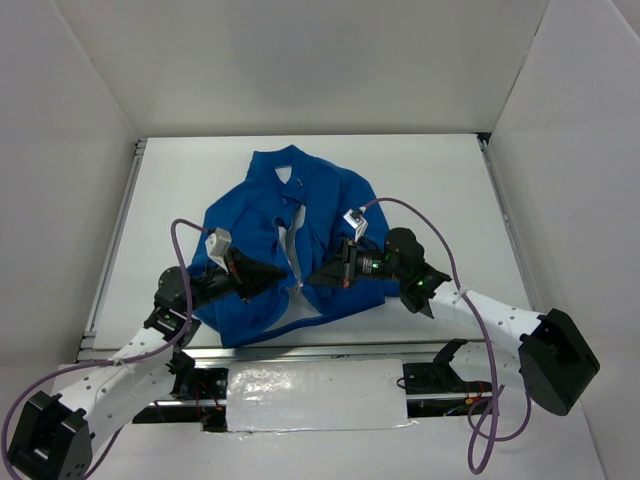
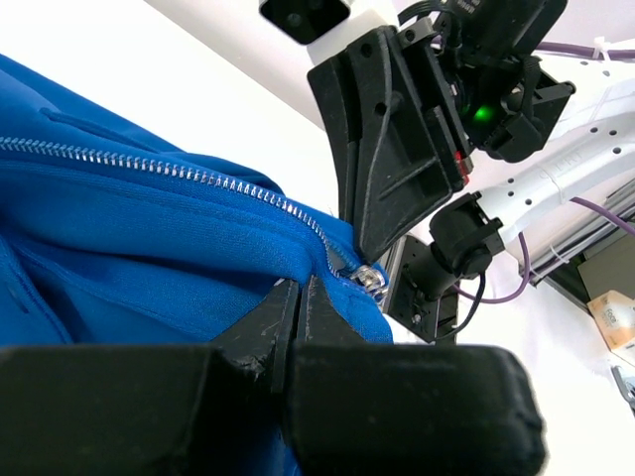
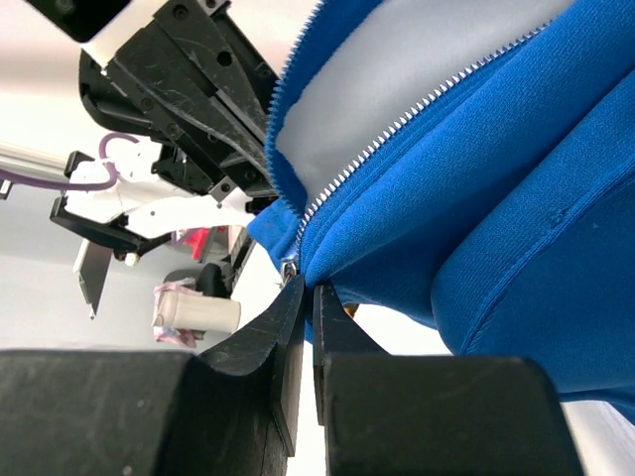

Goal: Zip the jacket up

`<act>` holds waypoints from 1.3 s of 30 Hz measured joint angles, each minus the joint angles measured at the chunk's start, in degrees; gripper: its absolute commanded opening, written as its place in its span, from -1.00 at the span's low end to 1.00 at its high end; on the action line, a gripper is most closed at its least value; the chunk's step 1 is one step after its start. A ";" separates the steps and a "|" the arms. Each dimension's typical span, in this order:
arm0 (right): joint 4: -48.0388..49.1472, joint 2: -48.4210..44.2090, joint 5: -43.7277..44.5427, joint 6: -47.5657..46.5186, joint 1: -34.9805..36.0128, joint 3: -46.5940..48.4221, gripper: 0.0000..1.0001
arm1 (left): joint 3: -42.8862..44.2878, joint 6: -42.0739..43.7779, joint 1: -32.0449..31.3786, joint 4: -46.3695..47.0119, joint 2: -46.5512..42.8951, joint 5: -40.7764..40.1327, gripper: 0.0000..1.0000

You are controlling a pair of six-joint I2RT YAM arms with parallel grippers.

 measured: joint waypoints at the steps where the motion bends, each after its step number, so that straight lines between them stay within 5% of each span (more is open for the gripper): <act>1: 0.00 0.11 0.02 0.00 0.00 0.00 -1.00 | 0.00 0.02 0.00 -0.07 -0.17 -0.02 -1.00; 39: 3.41 3.74 0.81 5.27 0.11 0.09 -1.00 | -1.03 -0.24 0.00 2.56 -0.55 0.24 -1.00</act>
